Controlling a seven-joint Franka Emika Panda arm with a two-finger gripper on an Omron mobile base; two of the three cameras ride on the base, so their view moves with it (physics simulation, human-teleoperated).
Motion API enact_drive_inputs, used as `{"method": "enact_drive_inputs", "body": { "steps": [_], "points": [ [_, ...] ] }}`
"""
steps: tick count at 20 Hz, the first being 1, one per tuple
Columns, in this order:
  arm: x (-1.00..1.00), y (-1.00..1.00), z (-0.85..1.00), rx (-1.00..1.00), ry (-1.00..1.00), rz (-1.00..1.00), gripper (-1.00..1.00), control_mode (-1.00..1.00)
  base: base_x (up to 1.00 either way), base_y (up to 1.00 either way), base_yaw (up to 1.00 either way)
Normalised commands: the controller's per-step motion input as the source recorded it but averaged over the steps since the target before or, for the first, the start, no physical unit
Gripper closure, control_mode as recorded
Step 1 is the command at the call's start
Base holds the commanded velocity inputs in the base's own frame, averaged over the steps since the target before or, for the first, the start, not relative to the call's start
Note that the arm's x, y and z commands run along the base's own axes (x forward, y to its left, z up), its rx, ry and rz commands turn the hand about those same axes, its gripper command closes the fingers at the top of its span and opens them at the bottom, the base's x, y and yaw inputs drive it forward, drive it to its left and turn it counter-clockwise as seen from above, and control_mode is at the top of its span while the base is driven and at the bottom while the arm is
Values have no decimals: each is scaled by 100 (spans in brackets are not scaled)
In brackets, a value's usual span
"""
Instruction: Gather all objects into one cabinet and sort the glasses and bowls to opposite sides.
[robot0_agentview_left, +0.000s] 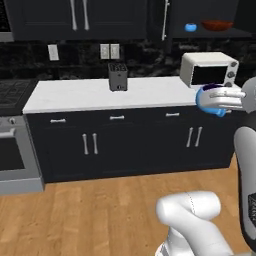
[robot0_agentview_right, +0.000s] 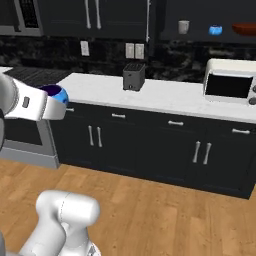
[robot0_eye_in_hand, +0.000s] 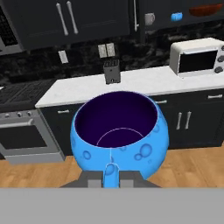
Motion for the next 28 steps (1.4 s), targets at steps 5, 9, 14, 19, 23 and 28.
{"method": "enact_drive_inputs", "body": {
  "steps": [5, 9, 14, 19, 23, 28],
  "points": [
    [0, 0, 0, 0, 0, 0, 100, 100, 8, -100, 0],
    [0, 0, 0, 0, 0, 0, 100, 100, 8, -100, 0],
    [0, 0, 0, 0, 0, 0, 100, 100, 34, -94, -2],
    [0, 0, 0, 0, 0, 0, 100, 100, 45, -42, -3],
    [0, 0, 0, 0, 0, 0, 100, 100, 32, 0, 0],
    [0, 0, 0, 0, 0, 0, 100, 100, 52, -9, -3]
  ]
}}
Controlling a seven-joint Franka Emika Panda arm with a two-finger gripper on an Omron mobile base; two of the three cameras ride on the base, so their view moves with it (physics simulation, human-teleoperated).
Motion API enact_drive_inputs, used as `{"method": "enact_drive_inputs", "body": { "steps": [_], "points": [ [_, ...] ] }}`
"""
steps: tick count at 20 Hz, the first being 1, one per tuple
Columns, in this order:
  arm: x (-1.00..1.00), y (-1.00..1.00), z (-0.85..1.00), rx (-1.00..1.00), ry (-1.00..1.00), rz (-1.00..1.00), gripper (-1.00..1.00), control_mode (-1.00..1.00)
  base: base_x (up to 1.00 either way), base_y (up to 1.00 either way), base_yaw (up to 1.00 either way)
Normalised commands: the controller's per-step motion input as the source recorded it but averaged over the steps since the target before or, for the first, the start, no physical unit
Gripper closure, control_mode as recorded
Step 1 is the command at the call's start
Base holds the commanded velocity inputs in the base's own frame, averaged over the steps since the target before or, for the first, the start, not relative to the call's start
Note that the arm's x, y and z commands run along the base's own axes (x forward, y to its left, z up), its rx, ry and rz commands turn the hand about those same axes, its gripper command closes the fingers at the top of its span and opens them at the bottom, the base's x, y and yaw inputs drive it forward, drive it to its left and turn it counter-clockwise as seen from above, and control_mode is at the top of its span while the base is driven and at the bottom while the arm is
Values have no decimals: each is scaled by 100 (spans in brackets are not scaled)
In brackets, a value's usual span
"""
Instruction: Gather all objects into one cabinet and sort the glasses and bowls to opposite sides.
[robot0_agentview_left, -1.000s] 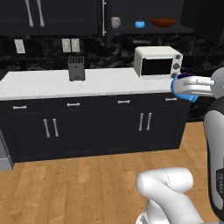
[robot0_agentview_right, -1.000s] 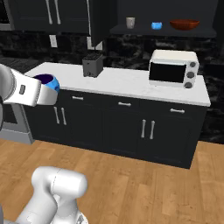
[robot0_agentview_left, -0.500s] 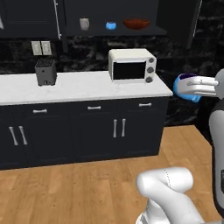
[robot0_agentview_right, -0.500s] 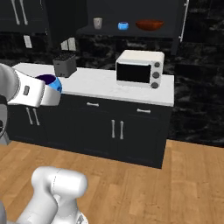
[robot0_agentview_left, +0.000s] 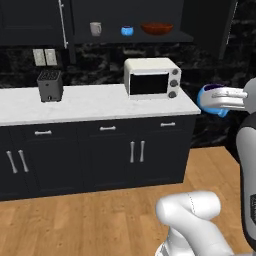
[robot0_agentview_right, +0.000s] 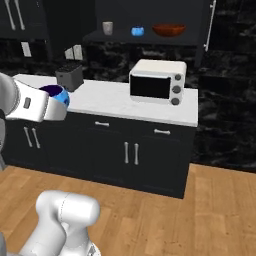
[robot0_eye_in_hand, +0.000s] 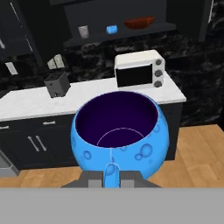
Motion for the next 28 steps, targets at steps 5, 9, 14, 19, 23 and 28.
{"method": "enact_drive_inputs", "body": {
  "steps": [5, 9, 14, 19, 23, 28],
  "points": [
    [0, 0, 0, 0, 0, 0, 100, 100, 55, -13, -7],
    [0, 0, 0, 0, 0, 0, 100, 100, 49, 0, -9],
    [0, 0, 0, 0, 0, 0, 100, 100, 54, 0, -11],
    [0, 0, 0, 0, 0, 0, 100, 100, 70, 0, -5],
    [0, 0, 0, 0, 0, 0, 100, 100, 69, 1, -2],
    [0, 0, 0, 0, 0, 0, 100, 100, 58, 0, -1]
  ]
}}
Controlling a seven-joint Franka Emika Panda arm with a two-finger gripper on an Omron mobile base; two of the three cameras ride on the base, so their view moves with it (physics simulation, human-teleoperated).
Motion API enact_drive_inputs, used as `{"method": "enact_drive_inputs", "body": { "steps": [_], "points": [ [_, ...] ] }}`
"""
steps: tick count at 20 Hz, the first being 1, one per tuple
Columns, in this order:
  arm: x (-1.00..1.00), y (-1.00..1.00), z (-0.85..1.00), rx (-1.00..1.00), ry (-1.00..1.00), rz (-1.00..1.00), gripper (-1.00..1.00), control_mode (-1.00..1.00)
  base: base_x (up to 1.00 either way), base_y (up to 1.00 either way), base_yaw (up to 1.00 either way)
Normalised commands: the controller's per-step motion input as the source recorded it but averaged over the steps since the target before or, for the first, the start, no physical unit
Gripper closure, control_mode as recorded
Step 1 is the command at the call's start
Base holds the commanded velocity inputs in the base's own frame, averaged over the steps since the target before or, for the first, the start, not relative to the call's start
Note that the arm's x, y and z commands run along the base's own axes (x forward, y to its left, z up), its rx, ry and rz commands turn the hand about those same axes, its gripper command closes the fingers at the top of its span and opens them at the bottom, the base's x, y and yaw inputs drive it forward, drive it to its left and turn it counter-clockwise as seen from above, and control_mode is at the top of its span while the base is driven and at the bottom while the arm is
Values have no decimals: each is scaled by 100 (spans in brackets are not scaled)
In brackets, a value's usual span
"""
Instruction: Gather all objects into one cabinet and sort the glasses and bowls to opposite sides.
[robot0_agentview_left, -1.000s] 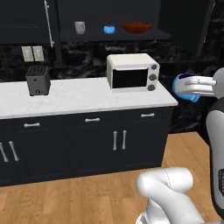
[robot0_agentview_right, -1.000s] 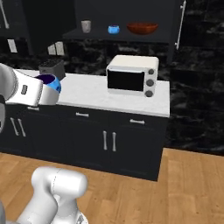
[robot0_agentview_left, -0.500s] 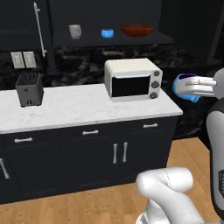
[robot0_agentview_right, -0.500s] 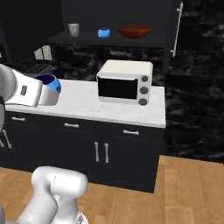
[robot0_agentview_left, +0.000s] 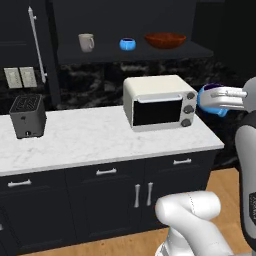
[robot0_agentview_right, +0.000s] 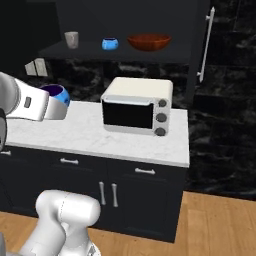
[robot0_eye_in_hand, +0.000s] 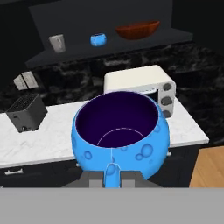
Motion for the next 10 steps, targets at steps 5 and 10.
{"method": "enact_drive_inputs", "body": {
  "steps": [5, 10],
  "points": [
    [0, 0, 0, 0, 0, 0, 100, 100, 42, 0, -2],
    [0, 0, 0, 0, 0, 0, 100, 100, 45, 0, -3]
  ]
}}
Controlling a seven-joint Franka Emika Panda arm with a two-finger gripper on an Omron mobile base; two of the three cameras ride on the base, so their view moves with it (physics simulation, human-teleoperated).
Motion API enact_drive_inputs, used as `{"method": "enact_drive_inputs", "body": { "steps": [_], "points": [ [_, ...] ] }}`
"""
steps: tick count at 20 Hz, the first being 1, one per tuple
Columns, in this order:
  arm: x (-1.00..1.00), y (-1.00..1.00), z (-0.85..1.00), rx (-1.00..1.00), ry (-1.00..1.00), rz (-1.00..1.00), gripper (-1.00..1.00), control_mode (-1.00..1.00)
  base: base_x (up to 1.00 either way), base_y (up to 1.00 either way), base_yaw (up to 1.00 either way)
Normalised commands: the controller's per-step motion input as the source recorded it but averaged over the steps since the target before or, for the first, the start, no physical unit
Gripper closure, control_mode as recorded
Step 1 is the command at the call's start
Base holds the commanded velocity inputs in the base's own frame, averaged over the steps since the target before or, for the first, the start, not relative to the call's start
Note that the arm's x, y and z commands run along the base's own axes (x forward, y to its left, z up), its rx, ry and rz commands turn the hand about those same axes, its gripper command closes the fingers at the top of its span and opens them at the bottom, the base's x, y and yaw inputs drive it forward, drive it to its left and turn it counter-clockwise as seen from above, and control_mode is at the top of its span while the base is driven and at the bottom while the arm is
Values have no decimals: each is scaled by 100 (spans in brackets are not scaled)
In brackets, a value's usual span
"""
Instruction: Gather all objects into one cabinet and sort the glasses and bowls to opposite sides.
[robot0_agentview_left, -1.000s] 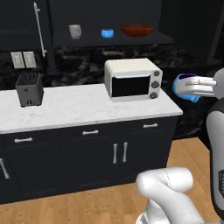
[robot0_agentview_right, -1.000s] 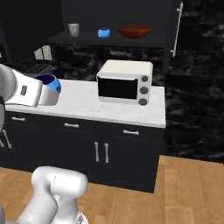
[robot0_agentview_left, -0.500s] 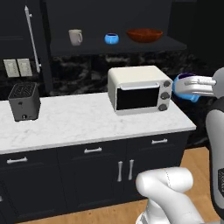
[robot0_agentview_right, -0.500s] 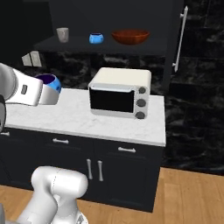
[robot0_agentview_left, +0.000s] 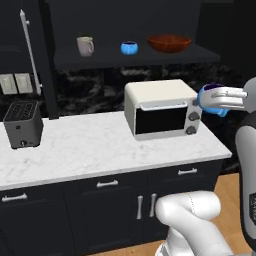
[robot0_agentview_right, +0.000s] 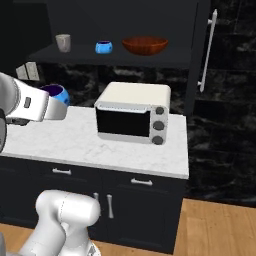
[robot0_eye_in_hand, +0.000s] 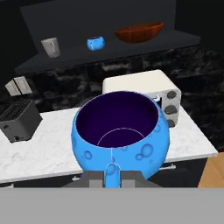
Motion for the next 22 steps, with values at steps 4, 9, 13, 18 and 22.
{"method": "enact_drive_inputs", "body": {
  "steps": [4, 9, 13, 18, 22],
  "points": [
    [0, 0, 0, 0, 0, 0, 100, 100, 44, 2, -3],
    [0, 0, 0, 0, 0, 0, 100, 100, 44, 8, -1],
    [0, 0, 0, 0, 0, 0, 100, 100, 46, 4, 0],
    [0, 0, 0, 0, 0, 0, 100, 100, 38, 9, 0],
    [0, 0, 0, 0, 0, 0, 100, 100, 8, 0, 0]
  ]
}}
